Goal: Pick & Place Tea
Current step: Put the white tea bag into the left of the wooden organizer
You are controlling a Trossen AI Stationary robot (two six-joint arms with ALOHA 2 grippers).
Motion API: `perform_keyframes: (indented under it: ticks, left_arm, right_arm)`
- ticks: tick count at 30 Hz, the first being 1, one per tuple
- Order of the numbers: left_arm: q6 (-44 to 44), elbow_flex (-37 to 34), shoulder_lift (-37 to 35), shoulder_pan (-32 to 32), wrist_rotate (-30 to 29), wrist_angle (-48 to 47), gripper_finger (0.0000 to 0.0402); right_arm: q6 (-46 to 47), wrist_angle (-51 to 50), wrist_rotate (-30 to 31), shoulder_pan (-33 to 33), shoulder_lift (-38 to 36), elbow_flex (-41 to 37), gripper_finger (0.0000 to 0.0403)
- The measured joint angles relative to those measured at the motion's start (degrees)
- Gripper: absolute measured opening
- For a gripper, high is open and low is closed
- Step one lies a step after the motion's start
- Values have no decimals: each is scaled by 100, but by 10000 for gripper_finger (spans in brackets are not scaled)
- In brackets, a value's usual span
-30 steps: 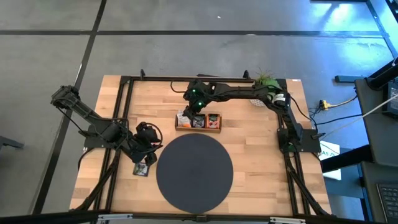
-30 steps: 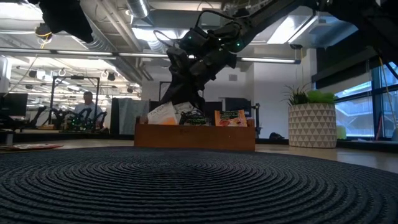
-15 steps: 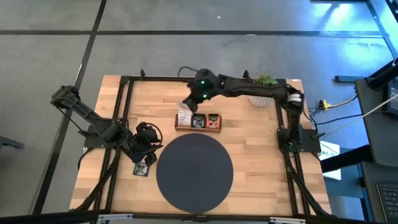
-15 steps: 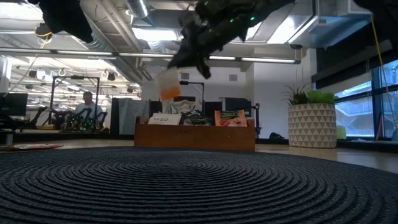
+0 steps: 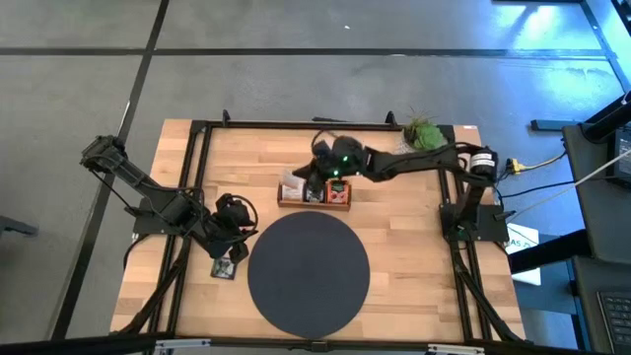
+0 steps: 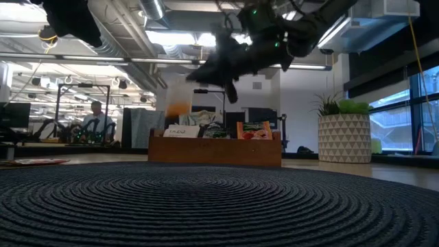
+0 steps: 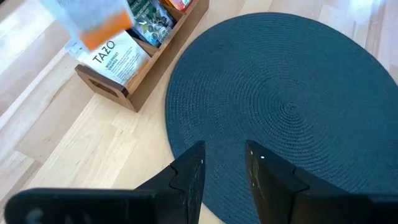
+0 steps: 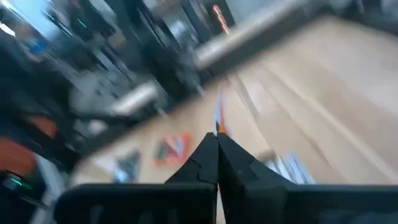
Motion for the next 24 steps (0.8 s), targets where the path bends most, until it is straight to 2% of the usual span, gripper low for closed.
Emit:
perform_keyframes:
  ticks: [8, 13, 24]
  left_arm:
    - [-37, 0, 0, 0, 120, 5, 107]
    - [-66, 0, 0, 0, 153, 16, 109]
    - [-66, 0, 0, 0, 164, 51, 104]
  right_arm:
    - [-616, -19, 453, 144, 364, -7, 1]
    - [-814, -32, 492, 151, 531, -6, 1]
    - [-1412, -172, 1135, 186, 569, -6, 2]
